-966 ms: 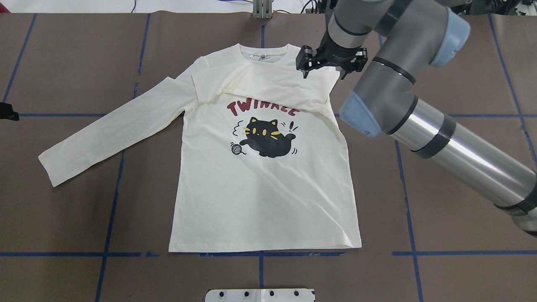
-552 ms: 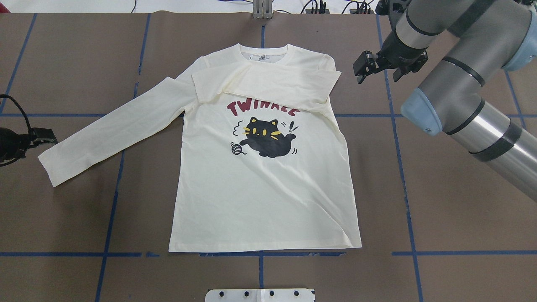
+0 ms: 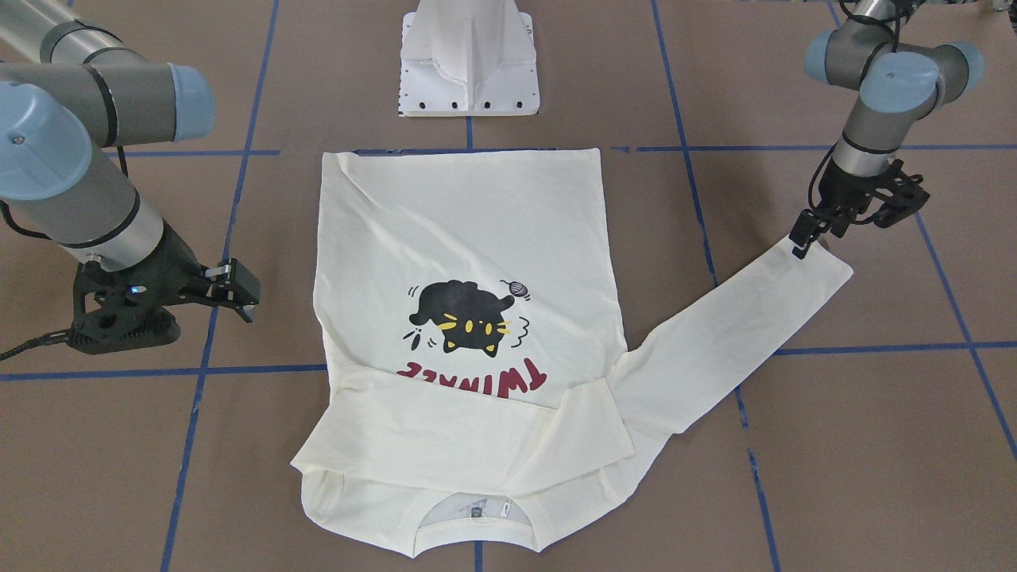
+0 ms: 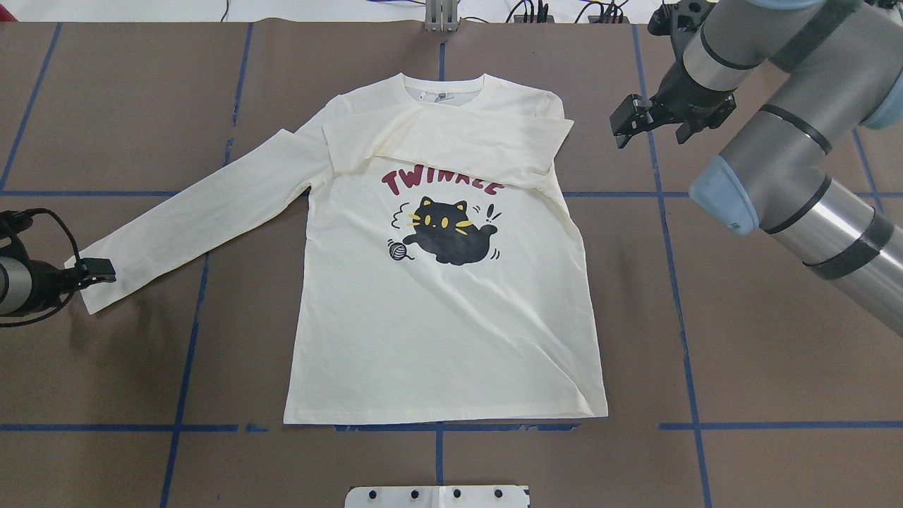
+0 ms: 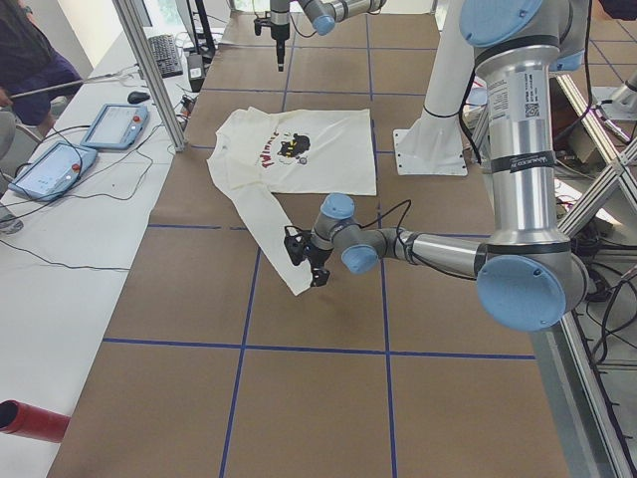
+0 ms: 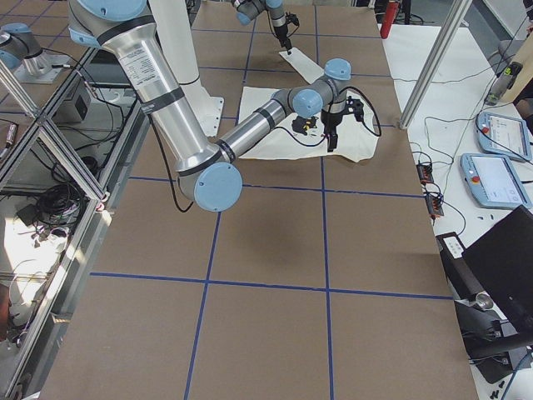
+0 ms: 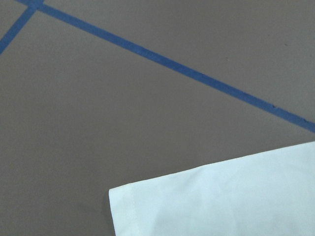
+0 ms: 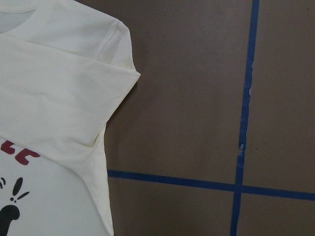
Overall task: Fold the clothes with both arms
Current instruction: 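Grasp the cuff of the sleeve nearest the left gripper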
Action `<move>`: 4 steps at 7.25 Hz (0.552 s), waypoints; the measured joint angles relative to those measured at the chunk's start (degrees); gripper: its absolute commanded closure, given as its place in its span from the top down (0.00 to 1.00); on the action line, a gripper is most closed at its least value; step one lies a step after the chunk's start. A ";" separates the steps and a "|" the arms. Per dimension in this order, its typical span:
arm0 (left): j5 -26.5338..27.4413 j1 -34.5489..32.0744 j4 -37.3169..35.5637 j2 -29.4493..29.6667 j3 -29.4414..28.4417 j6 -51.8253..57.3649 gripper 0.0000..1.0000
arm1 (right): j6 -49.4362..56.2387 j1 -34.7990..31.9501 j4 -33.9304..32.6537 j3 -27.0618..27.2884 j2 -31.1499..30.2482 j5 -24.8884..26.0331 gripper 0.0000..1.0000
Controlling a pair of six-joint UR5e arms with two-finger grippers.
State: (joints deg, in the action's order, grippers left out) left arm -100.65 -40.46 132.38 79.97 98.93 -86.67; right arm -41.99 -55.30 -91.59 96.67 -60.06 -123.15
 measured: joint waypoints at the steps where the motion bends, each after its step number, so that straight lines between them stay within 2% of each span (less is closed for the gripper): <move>1: 0.12 0.15 -0.02 -0.17 -0.09 0.06 0.95 | -0.06 0.01 0.00 0.08 0.01 0.01 1.00; 2: 0.19 0.17 -0.04 -0.14 -0.22 0.18 0.93 | -0.09 0.05 0.00 0.10 0.02 0.01 1.00; 3: 0.24 0.23 -0.10 -0.02 -0.33 0.31 0.81 | -0.08 0.07 -0.01 0.06 0.03 0.02 1.00; 4: 0.47 0.26 -0.20 0.13 -0.37 0.40 0.62 | -0.07 0.12 -0.05 0.03 0.03 0.01 1.00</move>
State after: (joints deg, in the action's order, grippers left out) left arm -100.19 -40.20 132.18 80.09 98.57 -86.28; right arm -42.06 -55.18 -91.64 96.70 -60.03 -123.14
